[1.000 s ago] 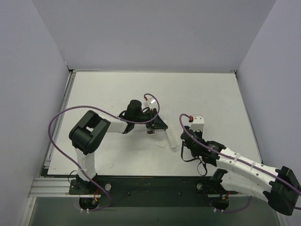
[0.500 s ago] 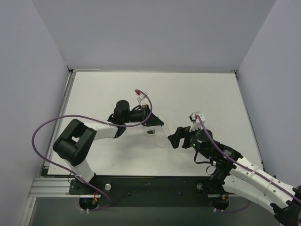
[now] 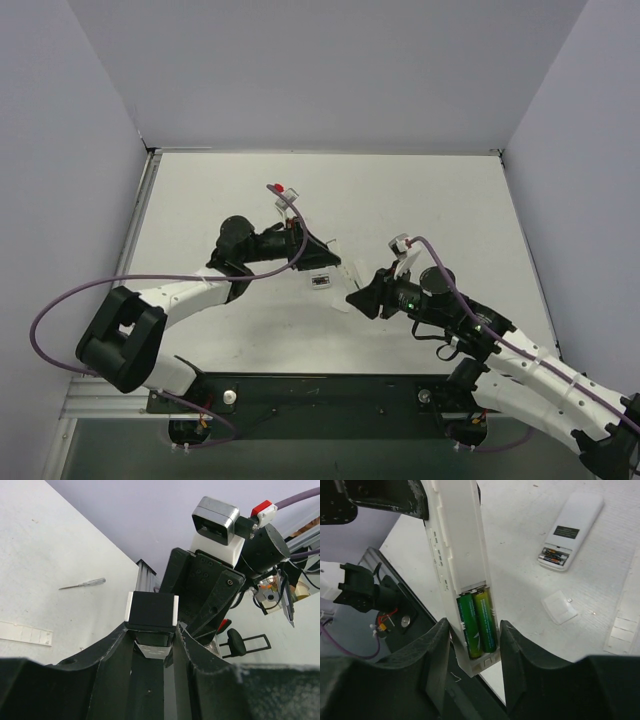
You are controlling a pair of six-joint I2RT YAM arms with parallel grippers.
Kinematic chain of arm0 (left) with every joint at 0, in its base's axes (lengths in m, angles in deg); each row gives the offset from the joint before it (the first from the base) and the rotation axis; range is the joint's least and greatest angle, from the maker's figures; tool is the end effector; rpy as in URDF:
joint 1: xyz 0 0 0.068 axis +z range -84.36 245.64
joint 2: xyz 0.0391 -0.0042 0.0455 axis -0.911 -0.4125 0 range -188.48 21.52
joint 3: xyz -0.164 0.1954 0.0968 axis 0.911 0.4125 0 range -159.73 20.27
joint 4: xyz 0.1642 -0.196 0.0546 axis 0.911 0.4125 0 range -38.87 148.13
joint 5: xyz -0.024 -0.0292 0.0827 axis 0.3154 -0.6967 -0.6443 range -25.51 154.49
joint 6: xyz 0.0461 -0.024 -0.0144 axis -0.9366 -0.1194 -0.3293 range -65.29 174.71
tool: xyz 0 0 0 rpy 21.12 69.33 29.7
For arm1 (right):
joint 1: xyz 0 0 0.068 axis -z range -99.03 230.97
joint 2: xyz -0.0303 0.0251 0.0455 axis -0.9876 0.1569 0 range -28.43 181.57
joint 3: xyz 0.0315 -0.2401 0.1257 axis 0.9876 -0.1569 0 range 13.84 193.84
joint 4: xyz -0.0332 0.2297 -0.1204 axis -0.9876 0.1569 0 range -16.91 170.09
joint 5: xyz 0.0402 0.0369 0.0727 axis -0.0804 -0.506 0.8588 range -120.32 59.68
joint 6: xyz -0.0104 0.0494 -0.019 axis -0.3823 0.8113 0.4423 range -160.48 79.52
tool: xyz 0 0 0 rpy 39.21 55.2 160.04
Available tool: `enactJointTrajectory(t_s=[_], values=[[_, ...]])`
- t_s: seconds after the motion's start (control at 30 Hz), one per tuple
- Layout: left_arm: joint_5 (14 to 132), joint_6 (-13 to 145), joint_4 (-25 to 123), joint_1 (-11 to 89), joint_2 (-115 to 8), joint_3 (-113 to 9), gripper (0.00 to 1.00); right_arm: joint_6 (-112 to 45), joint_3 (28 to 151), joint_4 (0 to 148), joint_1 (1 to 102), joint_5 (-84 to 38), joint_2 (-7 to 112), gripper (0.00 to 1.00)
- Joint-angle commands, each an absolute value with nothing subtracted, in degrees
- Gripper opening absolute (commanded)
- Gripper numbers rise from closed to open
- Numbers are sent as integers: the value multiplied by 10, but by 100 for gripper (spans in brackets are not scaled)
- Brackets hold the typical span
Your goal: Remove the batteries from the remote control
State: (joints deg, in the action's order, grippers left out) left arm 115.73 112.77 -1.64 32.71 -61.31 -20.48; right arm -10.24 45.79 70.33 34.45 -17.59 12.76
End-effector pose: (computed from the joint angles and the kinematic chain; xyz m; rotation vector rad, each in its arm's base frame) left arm 0.2397 -0.1884 0.2736 0.5330 1.6916 -1.8370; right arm 0.1187 0.1367 0.2950 -0.4369 1.7748 1.1672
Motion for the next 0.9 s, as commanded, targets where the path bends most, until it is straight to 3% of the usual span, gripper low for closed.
enactJointTrajectory(t_s=[0.0,0.1,0.13,0.17,0.2,0.3,0.37,0.4,0.43,0.7,0.77,0.87], values=[[1175,1110,-20,332,-580,-195,0,-83,435,624,349,-142,103,23],[1169,1104,4,335,-571,-198,2,-84,428,607,350,-134,93,2],[1167,1103,9,336,-569,-201,10,-84,430,608,349,-132,94,0],[1164,1098,24,337,-565,-202,31,-89,434,613,349,-130,95,0],[1157,1095,34,339,-557,-204,39,-90,441,617,349,-129,98,0],[1136,1060,114,345,-532,-218,56,-89,454,634,350,-141,113,0],[1105,1000,223,348,-517,-242,61,-88,468,650,349,-148,128,0],[1090,976,263,349,-499,-249,79,-89,473,654,349,-152,133,0],[1048,955,299,349,-488,-257,82,-88,482,660,348,-154,145,0],[817,861,599,378,-384,-315,90,-71,527,679,321,-232,248,0],[766,862,653,394,-355,-319,97,-66,545,683,288,-280,282,0],[667,894,732,428,-316,-319,97,-56,578,711,233,-360,361,0]])
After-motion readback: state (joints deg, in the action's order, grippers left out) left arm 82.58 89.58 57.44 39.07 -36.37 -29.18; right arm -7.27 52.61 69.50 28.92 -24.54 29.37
